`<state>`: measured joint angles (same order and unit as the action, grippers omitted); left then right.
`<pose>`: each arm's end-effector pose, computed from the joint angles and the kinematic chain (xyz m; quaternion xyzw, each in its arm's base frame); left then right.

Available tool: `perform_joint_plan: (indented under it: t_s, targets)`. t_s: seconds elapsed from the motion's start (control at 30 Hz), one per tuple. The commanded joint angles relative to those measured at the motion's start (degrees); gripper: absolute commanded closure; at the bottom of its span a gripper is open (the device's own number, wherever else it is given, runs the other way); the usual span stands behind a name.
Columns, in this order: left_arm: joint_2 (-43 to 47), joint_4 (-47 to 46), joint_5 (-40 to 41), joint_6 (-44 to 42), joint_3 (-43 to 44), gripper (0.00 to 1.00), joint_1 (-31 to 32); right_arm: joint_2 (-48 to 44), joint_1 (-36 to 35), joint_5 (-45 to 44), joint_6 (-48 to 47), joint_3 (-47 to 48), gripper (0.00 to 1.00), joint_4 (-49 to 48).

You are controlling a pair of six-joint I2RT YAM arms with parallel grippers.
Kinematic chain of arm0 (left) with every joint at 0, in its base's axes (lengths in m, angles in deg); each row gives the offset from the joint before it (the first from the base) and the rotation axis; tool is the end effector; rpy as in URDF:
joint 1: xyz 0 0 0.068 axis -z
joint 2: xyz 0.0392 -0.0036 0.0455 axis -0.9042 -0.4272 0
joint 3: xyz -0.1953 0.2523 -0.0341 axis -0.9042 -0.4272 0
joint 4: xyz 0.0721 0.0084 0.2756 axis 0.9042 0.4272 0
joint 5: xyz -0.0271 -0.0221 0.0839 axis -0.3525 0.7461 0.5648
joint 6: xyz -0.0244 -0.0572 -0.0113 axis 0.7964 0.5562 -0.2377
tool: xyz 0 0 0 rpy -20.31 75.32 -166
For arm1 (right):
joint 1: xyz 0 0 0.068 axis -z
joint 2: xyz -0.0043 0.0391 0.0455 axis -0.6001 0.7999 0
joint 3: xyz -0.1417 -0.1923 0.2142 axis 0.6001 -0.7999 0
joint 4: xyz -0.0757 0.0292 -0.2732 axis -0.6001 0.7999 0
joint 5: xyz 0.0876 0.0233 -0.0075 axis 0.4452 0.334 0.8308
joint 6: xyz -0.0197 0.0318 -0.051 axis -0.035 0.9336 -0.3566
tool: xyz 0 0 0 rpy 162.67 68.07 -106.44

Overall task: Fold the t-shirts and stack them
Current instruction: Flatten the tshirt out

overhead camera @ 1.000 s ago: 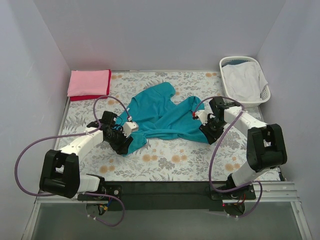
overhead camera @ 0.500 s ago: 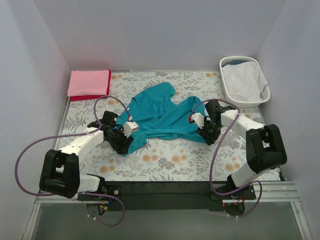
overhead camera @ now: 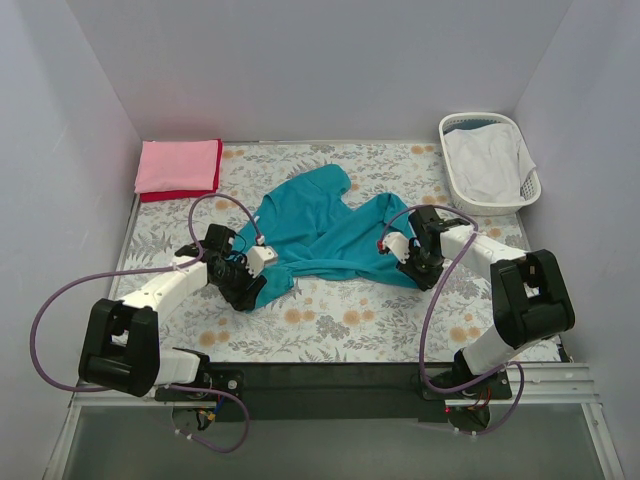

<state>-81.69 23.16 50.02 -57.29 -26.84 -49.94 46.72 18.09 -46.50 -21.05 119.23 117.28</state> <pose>0.2114 -0.0756 0.1921 0.1295 0.9640 -0.2153 0.0876 0.2746 0.0966 0.1837 -0.5017 0.8587 0.0117 0.1037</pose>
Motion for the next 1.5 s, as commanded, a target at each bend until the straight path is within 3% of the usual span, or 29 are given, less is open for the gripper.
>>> perform_joint_plan:
  t_s: [0.0, 0.07, 0.1, 0.43, 0.8, 0.93, 1.2, 1.37, 1.47]
  targets:
    - [1.08, -0.75, -0.31, -2.0, -0.72, 0.54, 0.26, -0.99, -0.11, -0.59, -0.58, 0.01, 0.82, -1.03]
    - [1.52, -0.57, -0.48, -2.96, -0.72, 0.54, 0.35, -0.81, -0.2, -0.5, -0.06, 0.37, 0.97, -1.03]
    - [1.7, -0.39, -0.49, -3.92, -0.81, 0.54, 0.44, -0.9, -0.2, -0.32, 0.21, 0.72, 0.99, -0.86]
    - [6.8, 2.6, -0.14, -9.64, -2.74, 0.59, 2.64, -1.95, -0.29, 1.26, 0.91, 2.21, 0.99, 0.2]
    - [6.36, -6.8, 5.31, -9.03, -8.01, 0.54, 5.8, -2.39, -0.2, 1.79, 1.09, 3.36, 0.99, 1.34]
    - [6.01, -8.04, 6.98, -9.64, -11.61, 0.62, 6.94, -2.83, -0.29, 1.88, 1.18, 3.62, 0.99, 1.6]
    - [8.81, -7.78, 8.56, -8.51, -13.56, 0.98, 7.47, -4.15, -0.29, 2.32, 1.53, 4.76, 0.99, 2.31]
    - [11.19, -3.57, 8.31, -2.36, -5.84, 1.0, 7.12, -6.25, -0.29, 0.82, 1.09, 8.09, 0.99, 3.54]
    - [12.16, 0.3, 6.98, 3.18, 4.35, 1.0, 5.63, -9.59, -0.02, -1.11, 0.12, 12.12, 0.99, 3.98]
